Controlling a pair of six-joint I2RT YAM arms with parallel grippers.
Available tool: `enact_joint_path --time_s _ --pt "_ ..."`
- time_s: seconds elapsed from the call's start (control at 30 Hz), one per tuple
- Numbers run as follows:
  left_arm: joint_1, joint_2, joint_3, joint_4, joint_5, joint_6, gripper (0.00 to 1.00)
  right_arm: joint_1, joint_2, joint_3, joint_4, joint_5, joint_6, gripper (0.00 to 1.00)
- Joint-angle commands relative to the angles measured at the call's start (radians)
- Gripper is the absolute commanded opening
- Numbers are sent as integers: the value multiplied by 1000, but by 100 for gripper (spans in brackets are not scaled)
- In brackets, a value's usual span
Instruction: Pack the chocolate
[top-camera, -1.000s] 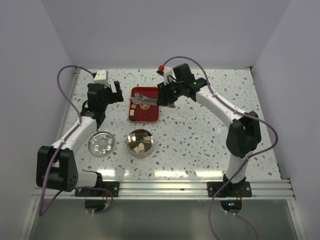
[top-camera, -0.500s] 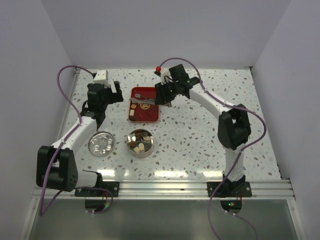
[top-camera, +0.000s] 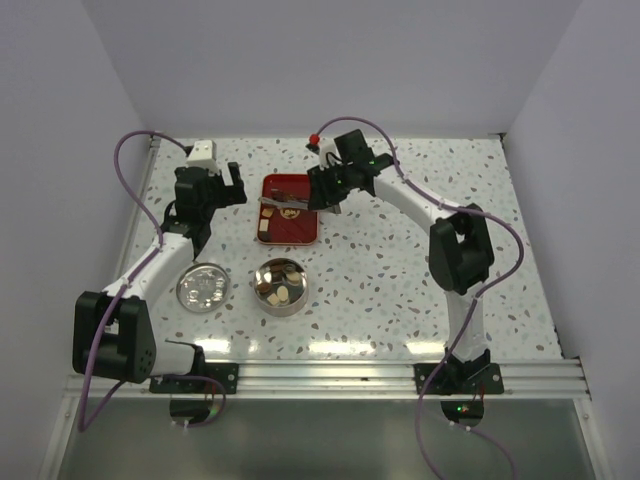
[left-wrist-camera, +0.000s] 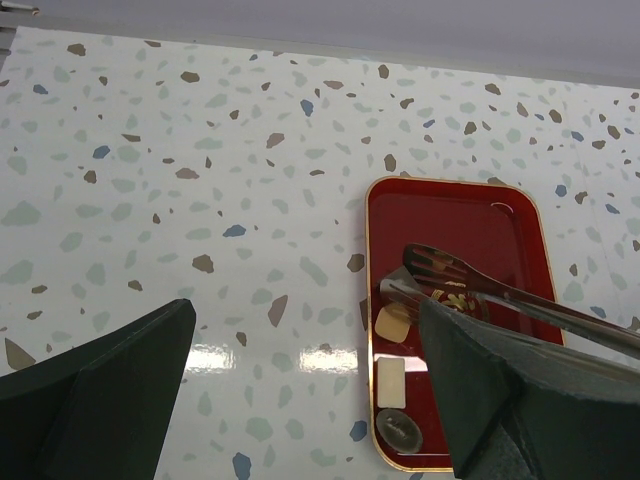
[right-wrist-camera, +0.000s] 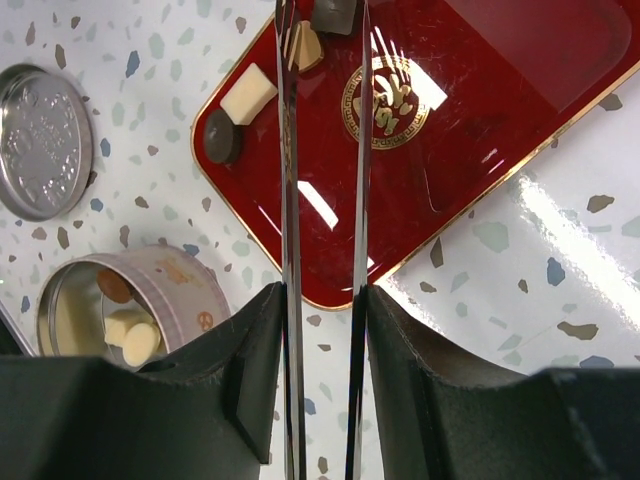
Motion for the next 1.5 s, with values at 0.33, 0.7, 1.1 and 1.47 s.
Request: enact_joint_path --time_s 0.33,0.7,1.1,1.47 --pt "-7 4 46 11 -16 1 100 -4 39 79 34 -4 12 31" --pt "-7 4 46 9 -14 1 100 -4 -71 39 24 25 -11 27" --pt "-7 4 47 11 -19 -2 100 1 -335 -154 -9 -71 6 27" --pt "-7 7 52 2 -80 1 100 67 -617 -373 -182 -103 32 28"
